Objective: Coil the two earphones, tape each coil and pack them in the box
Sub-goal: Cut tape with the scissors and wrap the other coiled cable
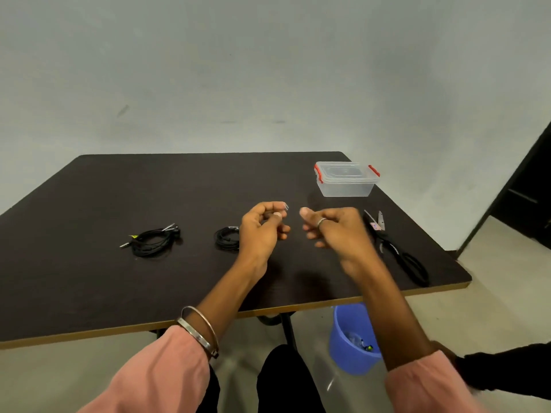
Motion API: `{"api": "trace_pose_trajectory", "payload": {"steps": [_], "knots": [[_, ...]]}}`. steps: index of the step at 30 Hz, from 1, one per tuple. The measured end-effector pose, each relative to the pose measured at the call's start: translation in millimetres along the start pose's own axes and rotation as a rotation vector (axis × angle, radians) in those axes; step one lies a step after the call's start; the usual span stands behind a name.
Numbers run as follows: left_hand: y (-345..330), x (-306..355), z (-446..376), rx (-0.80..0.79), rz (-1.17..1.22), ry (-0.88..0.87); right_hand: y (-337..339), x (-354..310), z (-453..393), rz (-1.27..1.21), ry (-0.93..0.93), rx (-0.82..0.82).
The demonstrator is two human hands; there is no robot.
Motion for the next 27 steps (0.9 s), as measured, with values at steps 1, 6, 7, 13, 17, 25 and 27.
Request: {"api": "trace_pose_trajectory", "payload": {"steps": [1, 6, 7, 13, 17, 25, 27], "knots": [[7, 5, 2, 0.006, -0.009, -0.013, -20, 1, 0, -0.113, -0.053, -0.039], [51, 23, 9, 0.064, -0.098, -0.069, -87, 1, -9, -0.454, -0.255, -0.129], [61, 26, 9, 0.066, -0.104, -0.076, -97, -1, -11, -0.472, -0.263, -0.143], [118, 46, 14, 0.059, -0.136, -0.135, -159, -13, -17, -0.637, -0.326, -0.192], [172, 57, 4, 0.029, -0.231, -0.121, -201, -22, -25, -0.669, -0.313, -0.204], [251, 60, -38, 0.383, -1.169, -0.008, -240, -33, -53, -0.480, -0.127, -0.161], [248, 53, -40, 0.312, -1.298, 0.063, -252, -32, -53, -0.431, -0.103, -0.183]]}}
Point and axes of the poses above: each hand's wrist, its own z-axis away from the middle knuckle, its own y-axis out of the back of the hand, x = y × z, the point moved 8 cm from there along -z, towards the middle knuckle, and after that the axes turned 13 degrees about y, right-handed, at the moved point
